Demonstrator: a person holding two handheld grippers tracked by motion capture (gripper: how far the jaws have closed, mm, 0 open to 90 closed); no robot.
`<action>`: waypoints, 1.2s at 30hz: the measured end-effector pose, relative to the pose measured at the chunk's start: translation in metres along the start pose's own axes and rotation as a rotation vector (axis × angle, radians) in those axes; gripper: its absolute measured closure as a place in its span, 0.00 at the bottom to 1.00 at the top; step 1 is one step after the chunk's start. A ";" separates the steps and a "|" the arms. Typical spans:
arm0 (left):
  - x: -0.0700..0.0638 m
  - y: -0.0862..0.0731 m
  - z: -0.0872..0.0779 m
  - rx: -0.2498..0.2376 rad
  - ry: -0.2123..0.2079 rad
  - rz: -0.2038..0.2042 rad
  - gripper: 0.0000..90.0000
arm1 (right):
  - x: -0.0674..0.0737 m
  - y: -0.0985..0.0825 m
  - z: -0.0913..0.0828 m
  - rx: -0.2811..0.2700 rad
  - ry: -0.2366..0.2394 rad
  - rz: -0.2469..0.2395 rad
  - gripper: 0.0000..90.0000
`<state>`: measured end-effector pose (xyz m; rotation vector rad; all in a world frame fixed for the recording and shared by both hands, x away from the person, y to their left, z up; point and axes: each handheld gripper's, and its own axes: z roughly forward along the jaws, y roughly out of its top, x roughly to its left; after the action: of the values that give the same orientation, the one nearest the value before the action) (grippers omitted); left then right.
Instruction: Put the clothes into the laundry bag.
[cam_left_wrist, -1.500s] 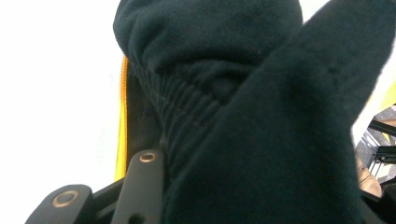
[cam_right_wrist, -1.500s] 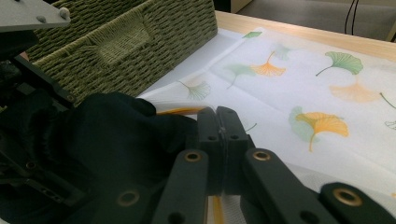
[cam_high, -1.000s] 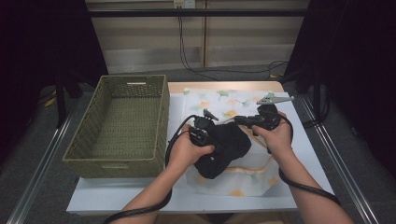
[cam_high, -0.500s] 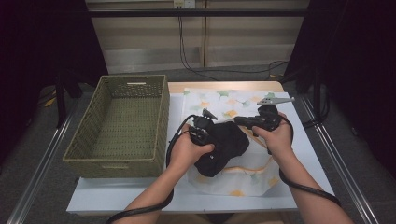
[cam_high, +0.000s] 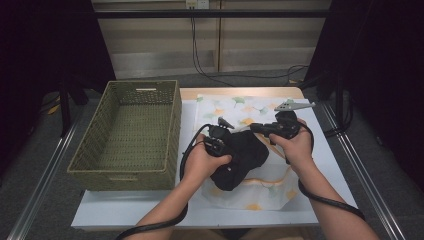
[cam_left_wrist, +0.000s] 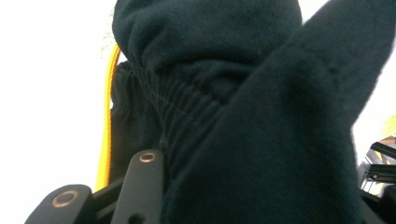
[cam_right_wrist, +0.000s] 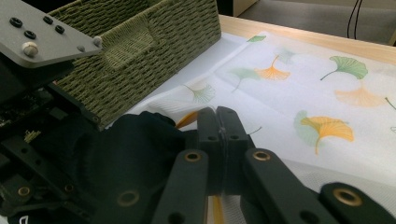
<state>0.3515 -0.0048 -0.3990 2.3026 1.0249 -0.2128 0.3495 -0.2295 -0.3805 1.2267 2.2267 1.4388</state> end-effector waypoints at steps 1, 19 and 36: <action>-0.001 0.001 0.000 0.002 -0.003 -0.002 0.69 | 0.000 0.000 0.000 -0.001 0.001 0.002 1.00; 0.003 0.011 0.009 -0.040 0.041 -0.012 0.69 | 0.001 0.000 -0.003 -0.004 0.015 0.001 1.00; 0.011 0.007 0.024 -0.074 0.054 -0.037 0.65 | 0.000 -0.004 -0.001 0.012 0.020 0.006 1.00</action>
<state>0.3659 -0.0159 -0.4194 2.2355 1.0851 -0.1258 0.3464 -0.2314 -0.3834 1.2290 2.2496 1.4482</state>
